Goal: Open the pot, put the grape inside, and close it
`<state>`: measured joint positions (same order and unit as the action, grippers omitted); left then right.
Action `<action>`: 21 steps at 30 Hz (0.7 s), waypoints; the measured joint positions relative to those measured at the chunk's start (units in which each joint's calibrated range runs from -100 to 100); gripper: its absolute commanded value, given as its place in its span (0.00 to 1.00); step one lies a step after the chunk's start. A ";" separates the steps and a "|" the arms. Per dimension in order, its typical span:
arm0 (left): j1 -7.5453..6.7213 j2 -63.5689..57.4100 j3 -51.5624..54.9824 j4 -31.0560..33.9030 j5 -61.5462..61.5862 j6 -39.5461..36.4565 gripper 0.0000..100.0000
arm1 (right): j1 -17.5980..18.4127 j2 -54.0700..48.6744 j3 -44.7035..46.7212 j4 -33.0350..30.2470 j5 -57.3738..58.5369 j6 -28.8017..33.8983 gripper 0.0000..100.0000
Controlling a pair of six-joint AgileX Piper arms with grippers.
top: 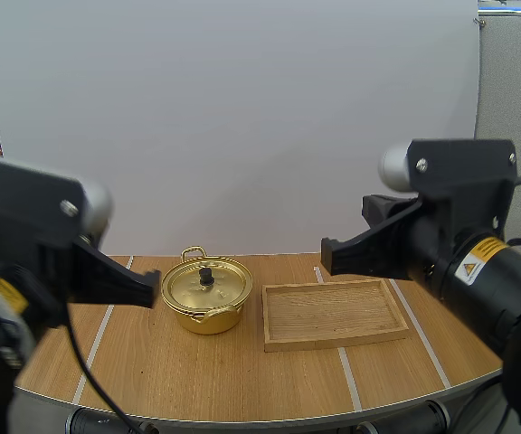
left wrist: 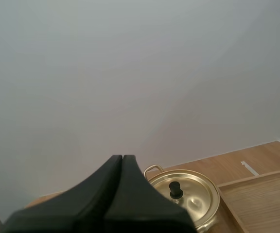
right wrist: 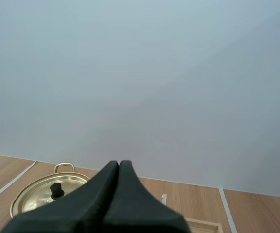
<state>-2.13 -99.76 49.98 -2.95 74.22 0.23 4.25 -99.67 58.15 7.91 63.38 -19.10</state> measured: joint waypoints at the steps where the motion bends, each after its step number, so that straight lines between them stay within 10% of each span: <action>1: 0.00 -0.10 3.10 0.00 -2.57 -0.43 0.00 | 0.00 0.00 1.06 0.00 -2.19 0.00 0.00; 21: 0.73 0.02 43.82 3.68 -59.90 -3.35 0.00 | 0.00 0.11 34.71 -3.62 -43.87 0.00 0.00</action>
<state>-1.41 -99.75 93.80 0.73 14.32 -3.12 4.25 -99.56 92.86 4.28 19.51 -19.10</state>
